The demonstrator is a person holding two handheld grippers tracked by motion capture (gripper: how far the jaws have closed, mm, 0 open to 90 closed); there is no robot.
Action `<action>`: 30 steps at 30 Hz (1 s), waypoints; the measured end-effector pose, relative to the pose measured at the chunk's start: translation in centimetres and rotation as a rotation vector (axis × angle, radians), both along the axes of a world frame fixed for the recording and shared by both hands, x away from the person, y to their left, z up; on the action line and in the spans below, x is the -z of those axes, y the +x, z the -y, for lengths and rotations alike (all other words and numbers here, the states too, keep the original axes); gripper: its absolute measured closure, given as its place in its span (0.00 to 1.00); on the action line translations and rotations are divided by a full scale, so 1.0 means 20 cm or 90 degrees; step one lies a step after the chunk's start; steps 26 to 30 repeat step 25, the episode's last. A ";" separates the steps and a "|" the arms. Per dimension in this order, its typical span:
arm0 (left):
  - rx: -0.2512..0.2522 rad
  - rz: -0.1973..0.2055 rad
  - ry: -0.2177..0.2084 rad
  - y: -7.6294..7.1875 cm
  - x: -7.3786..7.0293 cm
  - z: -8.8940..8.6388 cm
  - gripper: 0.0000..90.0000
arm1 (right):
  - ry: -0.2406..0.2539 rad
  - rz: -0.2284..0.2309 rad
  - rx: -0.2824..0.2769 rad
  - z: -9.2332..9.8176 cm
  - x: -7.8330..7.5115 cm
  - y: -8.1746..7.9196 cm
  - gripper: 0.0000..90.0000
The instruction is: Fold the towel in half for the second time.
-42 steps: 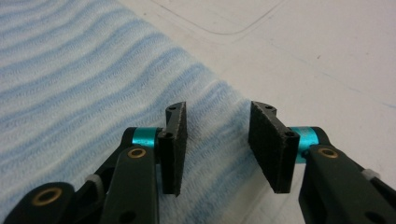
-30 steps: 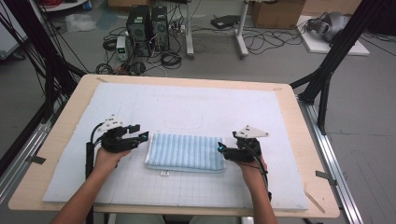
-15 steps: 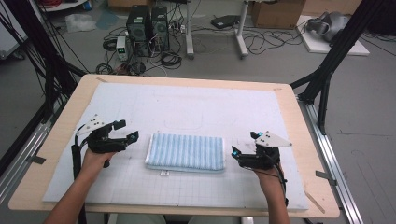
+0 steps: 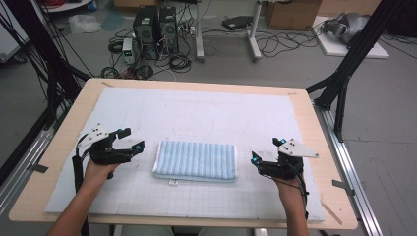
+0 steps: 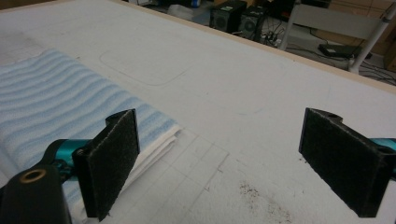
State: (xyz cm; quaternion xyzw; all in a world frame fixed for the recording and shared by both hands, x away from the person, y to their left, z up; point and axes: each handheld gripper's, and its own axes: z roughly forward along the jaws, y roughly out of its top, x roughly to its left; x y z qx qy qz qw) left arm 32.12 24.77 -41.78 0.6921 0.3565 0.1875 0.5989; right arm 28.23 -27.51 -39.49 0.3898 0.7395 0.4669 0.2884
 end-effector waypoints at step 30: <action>-0.005 -0.005 -0.001 0.01 0.01 -0.01 0.19 | -0.001 -0.017 0.009 0.00 0.03 0.02 0.13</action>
